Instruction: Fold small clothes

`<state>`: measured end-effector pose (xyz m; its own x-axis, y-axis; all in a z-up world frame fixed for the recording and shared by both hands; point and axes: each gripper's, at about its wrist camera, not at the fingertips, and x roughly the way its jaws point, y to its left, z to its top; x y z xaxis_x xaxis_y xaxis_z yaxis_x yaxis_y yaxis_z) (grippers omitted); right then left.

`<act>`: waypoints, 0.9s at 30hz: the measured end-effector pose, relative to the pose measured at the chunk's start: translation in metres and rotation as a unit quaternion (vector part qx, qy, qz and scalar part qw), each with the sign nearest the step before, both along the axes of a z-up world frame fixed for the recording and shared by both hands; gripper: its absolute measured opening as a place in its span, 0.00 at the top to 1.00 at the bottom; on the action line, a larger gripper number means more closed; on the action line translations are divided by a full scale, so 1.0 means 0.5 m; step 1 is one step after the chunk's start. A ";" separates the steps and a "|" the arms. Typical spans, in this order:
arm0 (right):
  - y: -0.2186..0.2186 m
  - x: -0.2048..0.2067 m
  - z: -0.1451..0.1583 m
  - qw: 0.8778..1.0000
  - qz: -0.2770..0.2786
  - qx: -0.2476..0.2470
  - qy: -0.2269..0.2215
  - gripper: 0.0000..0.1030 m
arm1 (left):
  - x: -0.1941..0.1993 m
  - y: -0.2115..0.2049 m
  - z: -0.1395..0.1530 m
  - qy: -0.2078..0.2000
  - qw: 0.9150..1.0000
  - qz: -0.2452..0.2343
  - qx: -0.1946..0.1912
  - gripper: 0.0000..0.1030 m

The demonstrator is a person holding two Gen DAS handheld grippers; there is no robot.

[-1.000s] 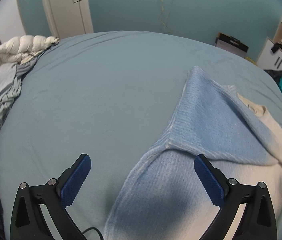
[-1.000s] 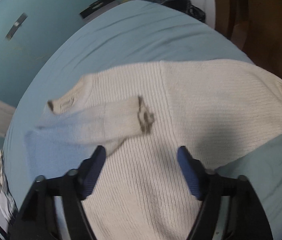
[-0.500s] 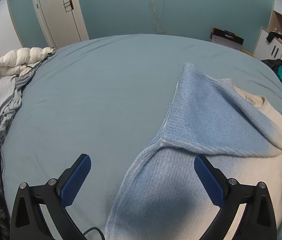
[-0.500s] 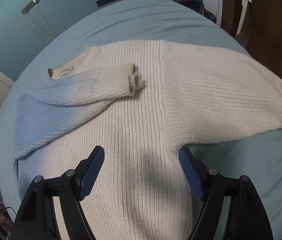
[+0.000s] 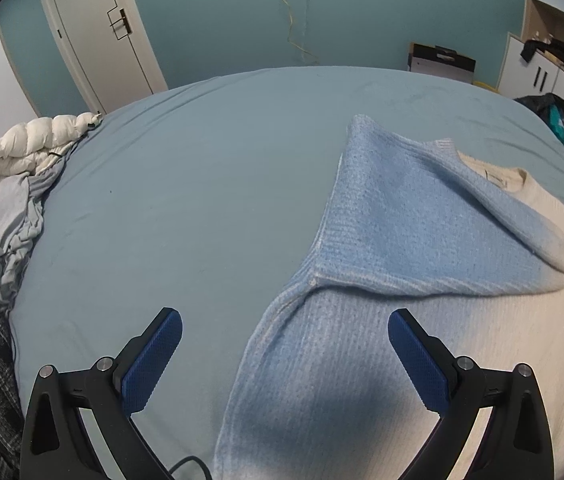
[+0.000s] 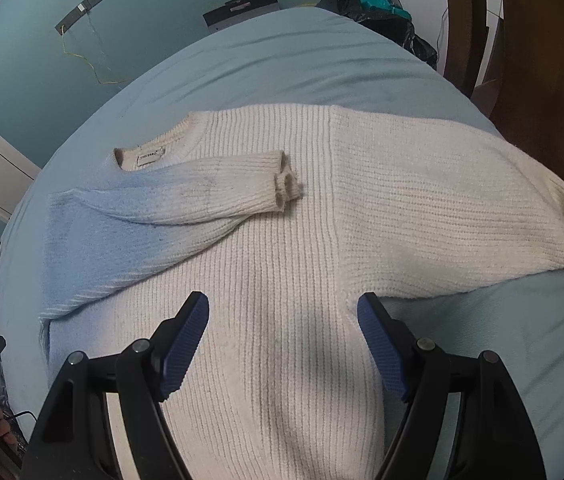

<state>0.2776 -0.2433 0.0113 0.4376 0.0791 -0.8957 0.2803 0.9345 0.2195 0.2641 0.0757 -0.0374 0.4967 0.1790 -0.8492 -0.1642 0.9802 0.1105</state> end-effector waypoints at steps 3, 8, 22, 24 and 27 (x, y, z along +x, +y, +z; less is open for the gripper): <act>-0.020 -0.003 0.016 1.000 0.000 -0.004 -0.017 0.28 | -0.002 0.008 -0.002 0.005 1.000 0.006 -0.011 0.00; -0.040 0.008 0.007 0.999 0.025 -0.032 -0.031 0.28 | -0.002 0.010 0.003 -0.004 1.000 0.007 -0.004 0.00; 0.043 0.266 -0.124 0.995 0.050 -0.065 0.057 0.29 | 0.024 0.014 -0.011 0.004 1.000 0.002 -0.026 0.00; 0.049 0.296 -0.130 0.994 0.058 -0.075 0.057 0.29 | 0.026 0.015 -0.012 0.003 1.000 0.004 -0.026 0.00; 0.037 0.341 -0.150 0.995 0.045 -0.062 0.070 0.29 | 0.028 0.017 -0.013 0.002 1.000 0.005 -0.028 0.00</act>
<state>0.4483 -0.2247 -0.0636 0.3043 -0.0037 -0.9526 0.2144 0.9746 0.0647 0.2779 0.0840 -0.0439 0.4925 0.1366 -0.8596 -0.1737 0.9832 0.0567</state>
